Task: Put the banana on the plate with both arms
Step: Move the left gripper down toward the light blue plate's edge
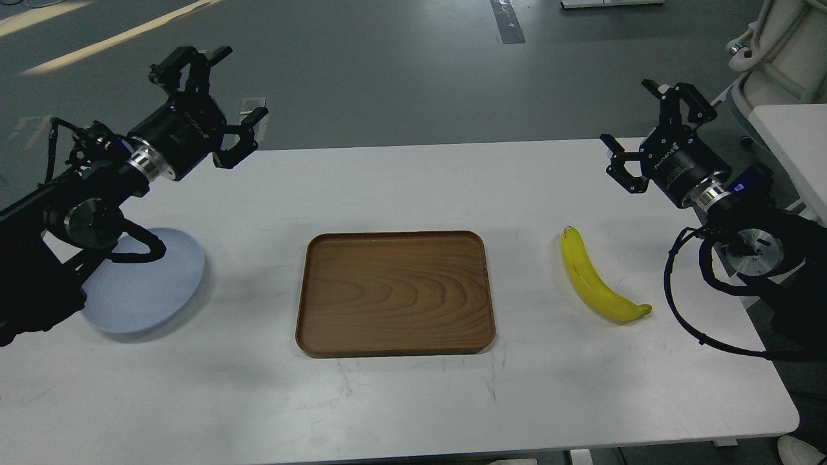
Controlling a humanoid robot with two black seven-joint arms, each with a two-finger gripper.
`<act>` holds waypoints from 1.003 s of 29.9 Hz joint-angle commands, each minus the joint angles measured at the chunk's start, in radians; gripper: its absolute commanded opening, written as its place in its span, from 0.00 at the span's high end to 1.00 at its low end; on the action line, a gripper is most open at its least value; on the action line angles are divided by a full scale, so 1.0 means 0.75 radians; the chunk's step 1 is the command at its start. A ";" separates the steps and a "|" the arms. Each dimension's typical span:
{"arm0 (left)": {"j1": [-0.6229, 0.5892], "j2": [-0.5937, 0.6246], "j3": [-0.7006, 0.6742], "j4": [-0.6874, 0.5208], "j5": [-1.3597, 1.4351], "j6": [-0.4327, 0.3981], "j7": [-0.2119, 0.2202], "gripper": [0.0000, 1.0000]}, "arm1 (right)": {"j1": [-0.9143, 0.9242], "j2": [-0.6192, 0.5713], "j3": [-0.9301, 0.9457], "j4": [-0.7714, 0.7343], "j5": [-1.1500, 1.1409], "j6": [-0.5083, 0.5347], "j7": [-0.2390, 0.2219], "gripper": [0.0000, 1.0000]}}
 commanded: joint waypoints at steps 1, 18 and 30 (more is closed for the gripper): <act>0.012 0.009 -0.003 0.001 -0.004 0.000 -0.004 0.02 | -0.010 0.001 -0.002 0.002 0.001 0.000 0.010 0.00; -0.001 -0.050 -0.160 0.195 -0.008 0.000 -0.141 0.02 | 0.004 -0.020 -0.006 0.006 -0.001 0.000 0.016 0.00; -0.001 0.215 -0.136 -0.080 0.582 0.000 -0.212 0.02 | 0.006 -0.040 -0.004 0.004 -0.001 0.000 0.014 0.00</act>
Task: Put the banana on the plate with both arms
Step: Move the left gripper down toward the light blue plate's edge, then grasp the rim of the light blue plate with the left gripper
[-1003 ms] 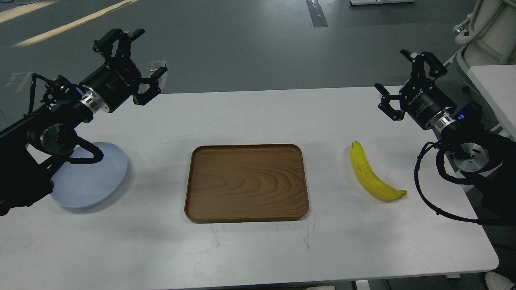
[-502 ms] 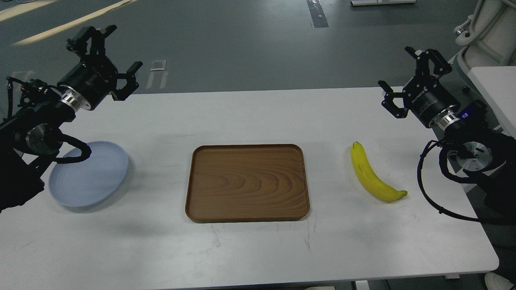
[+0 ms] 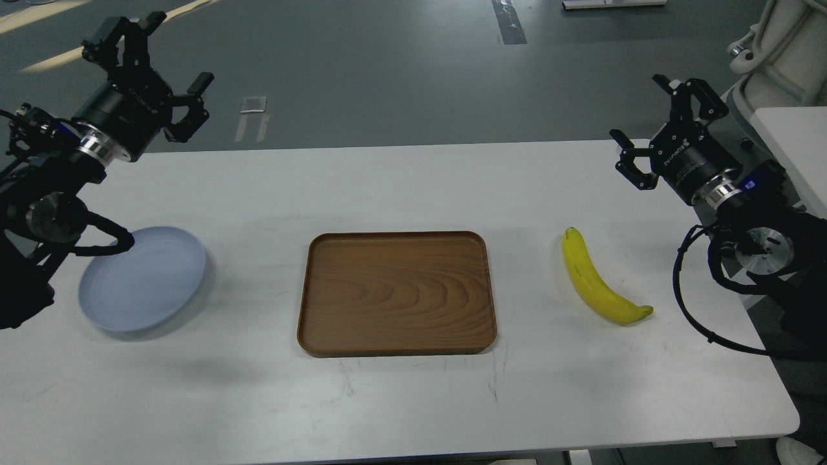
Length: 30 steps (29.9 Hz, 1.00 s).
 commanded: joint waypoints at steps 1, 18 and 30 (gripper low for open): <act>-0.009 0.147 -0.005 -0.151 0.372 0.000 -0.064 0.02 | -0.002 -0.010 0.001 0.000 0.000 0.000 0.000 0.00; 0.062 0.508 0.508 -0.171 1.874 0.453 -0.108 0.02 | 0.011 0.011 0.001 0.002 0.000 0.000 0.000 0.00; 0.121 0.299 0.785 0.276 1.545 0.570 -0.108 0.04 | 0.011 0.001 0.003 0.004 0.000 0.000 0.000 0.00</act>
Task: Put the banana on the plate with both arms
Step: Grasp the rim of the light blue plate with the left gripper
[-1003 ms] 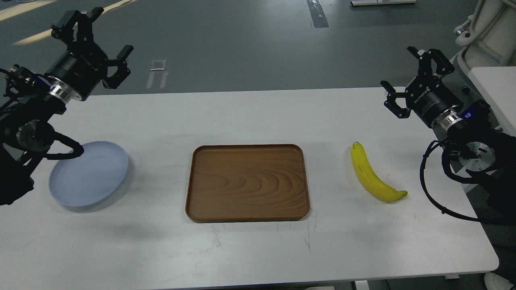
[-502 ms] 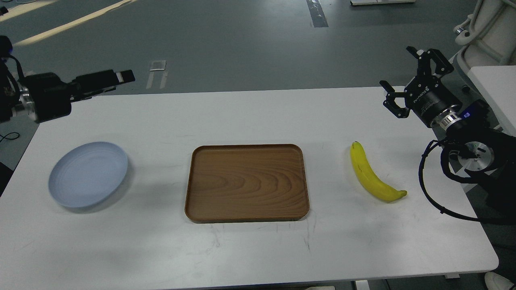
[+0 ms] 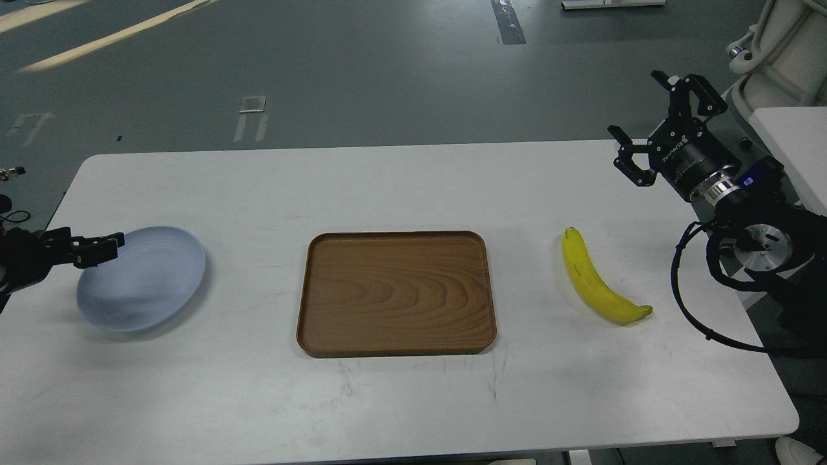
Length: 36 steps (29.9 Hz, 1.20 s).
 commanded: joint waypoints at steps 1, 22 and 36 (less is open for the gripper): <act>0.016 -0.048 0.012 0.049 -0.040 -0.009 0.000 0.04 | 0.000 -0.002 0.002 0.000 0.000 0.000 0.000 0.00; 0.106 -0.071 0.012 0.103 -0.063 -0.024 0.000 0.36 | -0.004 0.004 0.002 0.000 0.000 0.000 0.000 0.00; 0.118 -0.069 0.012 0.093 -0.065 -0.081 0.000 1.00 | -0.004 0.008 0.002 0.000 0.000 0.000 0.000 0.00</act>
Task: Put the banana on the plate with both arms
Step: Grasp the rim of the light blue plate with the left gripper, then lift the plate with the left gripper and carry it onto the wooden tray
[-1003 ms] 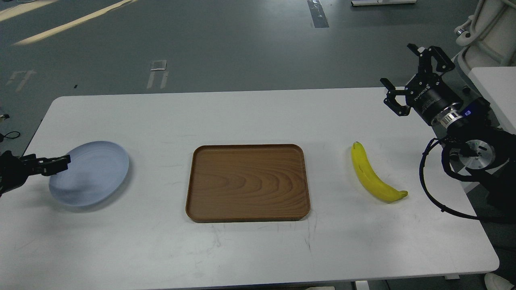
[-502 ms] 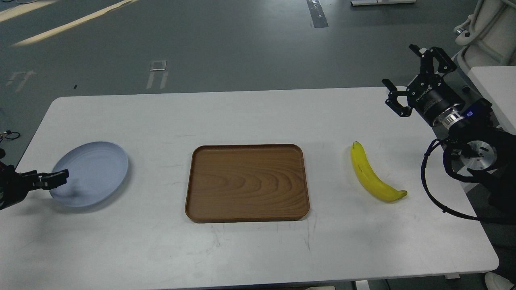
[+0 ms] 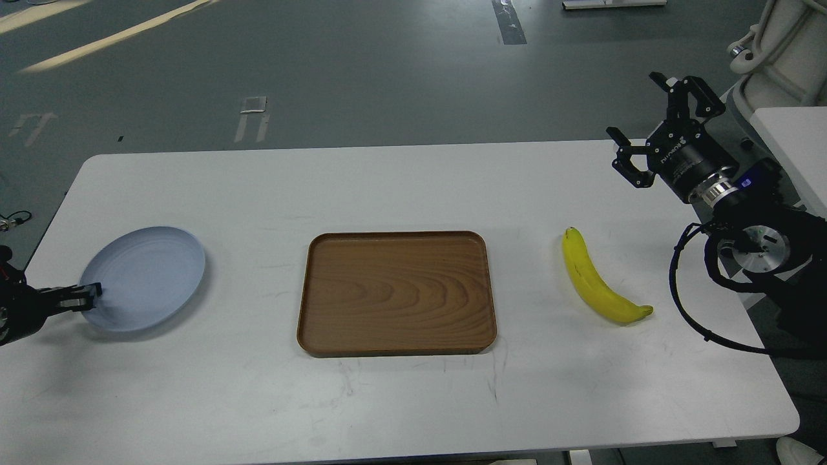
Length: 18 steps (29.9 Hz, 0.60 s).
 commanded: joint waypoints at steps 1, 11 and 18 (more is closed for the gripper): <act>0.002 -0.001 0.002 0.002 0.000 0.000 0.000 1.00 | 0.000 -0.002 0.000 0.000 0.000 0.000 0.000 0.00; -0.021 0.010 0.004 0.000 -0.104 -0.008 0.000 1.00 | 0.002 -0.002 0.000 0.002 -0.002 0.000 0.000 0.00; -0.191 0.049 0.002 0.000 -0.160 -0.313 0.000 1.00 | 0.004 -0.008 0.000 0.002 0.000 0.000 0.000 0.00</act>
